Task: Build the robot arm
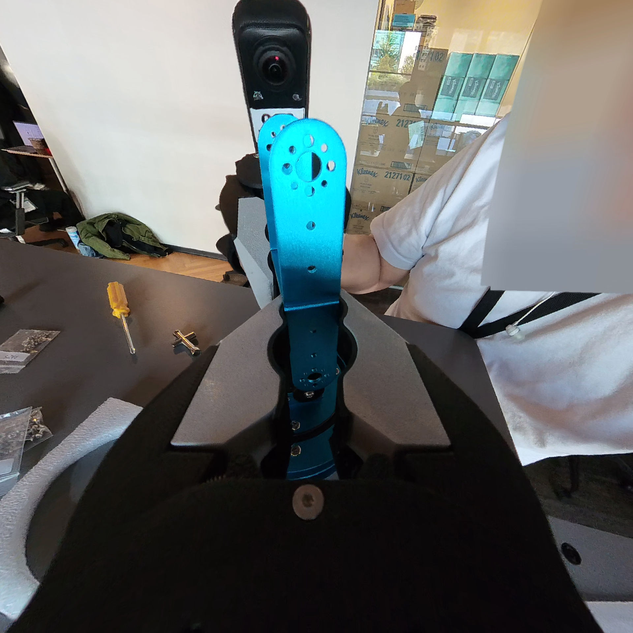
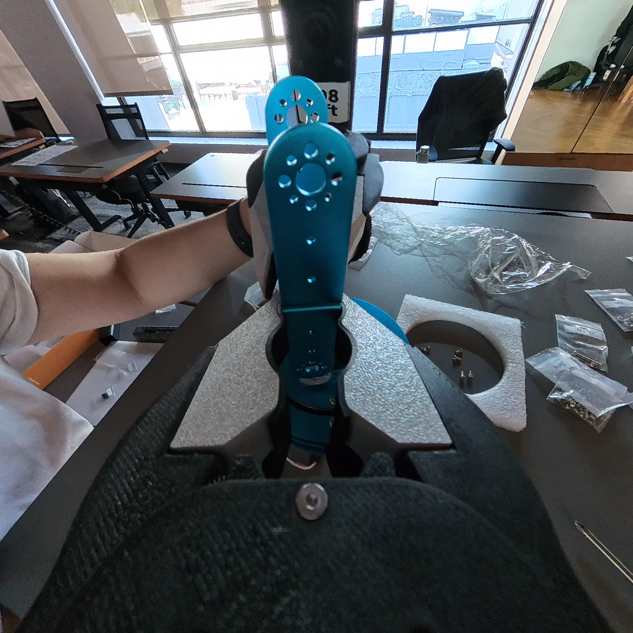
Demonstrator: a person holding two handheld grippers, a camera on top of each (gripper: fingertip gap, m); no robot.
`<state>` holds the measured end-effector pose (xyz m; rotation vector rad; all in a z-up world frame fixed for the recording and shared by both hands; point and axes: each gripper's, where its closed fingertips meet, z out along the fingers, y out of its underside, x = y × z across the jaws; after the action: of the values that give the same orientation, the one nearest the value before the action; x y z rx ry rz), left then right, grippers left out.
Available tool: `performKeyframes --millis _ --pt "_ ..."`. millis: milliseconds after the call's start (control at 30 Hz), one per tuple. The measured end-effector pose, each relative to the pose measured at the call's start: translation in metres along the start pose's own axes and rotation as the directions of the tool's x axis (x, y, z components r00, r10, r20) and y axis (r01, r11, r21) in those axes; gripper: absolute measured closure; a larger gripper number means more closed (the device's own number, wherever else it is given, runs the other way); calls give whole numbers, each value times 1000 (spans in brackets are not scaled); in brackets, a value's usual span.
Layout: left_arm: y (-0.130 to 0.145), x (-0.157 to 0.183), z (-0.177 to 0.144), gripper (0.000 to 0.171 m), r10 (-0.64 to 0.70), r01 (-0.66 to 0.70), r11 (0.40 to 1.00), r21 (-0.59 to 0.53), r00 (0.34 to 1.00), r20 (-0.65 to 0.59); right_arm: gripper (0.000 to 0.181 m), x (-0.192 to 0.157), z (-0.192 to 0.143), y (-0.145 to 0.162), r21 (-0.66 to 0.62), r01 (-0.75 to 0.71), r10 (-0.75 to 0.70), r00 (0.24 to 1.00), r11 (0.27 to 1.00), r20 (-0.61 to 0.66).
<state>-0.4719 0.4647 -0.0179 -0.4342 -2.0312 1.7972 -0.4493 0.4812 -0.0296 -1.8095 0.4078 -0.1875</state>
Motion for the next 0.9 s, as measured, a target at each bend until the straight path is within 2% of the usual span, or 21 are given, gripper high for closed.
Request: performKeyframes --millis 200,900 --pt "-5 -3 3 151 -50 50 999 22 999 2 160 2 -3 2 -14 -26 26 1000 1000 17" --pt "-2 -3 15 151 -63 66 993 -95 997 33 159 -3 -12 8 60 -29 23 995 998 102"
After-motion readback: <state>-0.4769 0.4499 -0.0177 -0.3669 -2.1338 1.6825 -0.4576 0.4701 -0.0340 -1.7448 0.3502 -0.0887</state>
